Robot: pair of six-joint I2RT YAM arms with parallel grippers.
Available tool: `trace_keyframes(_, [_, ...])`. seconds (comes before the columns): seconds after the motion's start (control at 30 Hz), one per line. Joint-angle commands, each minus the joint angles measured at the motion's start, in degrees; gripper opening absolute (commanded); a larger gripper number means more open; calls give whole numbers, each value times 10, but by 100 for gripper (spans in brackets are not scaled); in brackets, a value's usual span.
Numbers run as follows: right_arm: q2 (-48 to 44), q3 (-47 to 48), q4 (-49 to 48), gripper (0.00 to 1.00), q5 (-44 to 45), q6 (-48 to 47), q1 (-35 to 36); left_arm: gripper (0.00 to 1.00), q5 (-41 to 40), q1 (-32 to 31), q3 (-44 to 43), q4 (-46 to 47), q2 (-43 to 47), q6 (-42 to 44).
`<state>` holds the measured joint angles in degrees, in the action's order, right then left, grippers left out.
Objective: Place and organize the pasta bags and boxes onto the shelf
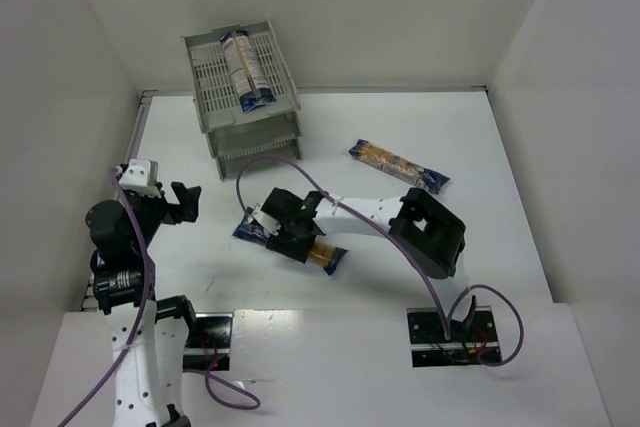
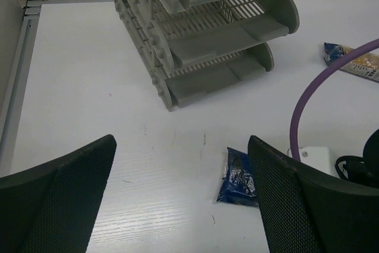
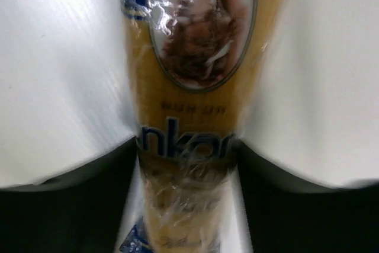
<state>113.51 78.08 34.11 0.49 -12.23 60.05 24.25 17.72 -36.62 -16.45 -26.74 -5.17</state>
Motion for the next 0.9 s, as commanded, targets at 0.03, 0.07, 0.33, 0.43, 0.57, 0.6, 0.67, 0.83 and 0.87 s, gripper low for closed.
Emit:
trace_keyframes(0.03, [35,-4,-20,41,29,35,22,99,-10,5,-6,16,7,-18])
trace_keyframes(0.07, [35,-4,-20,18,29,35,22,99,-15,5,-6,16,7,-18])
trace_keyframes(0.33, [-35,93,65,0,-113,-9,-27,99,-20,5,-6,16,7,-18])
trace_keyframes(0.43, [-65,158,93,0,-196,5,-66,99,-25,5,-1,21,7,-23])
trace_keyframes(0.57, [-84,220,86,0,-260,55,-91,99,-15,5,-1,21,7,-28])
trace_keyframes(0.6, [-84,228,81,0,-265,83,-100,99,-5,5,-6,21,7,-34])
trace_keyframes(0.67, [-84,240,66,0,-283,109,-116,99,63,5,-25,27,-4,-64])
trace_keyframes(0.83, [-84,269,33,0,-297,178,-149,99,209,-1,-17,117,-51,-271])
trace_keyframes(0.87, [-84,269,32,0,-297,184,-149,99,219,-1,3,117,-51,-278])
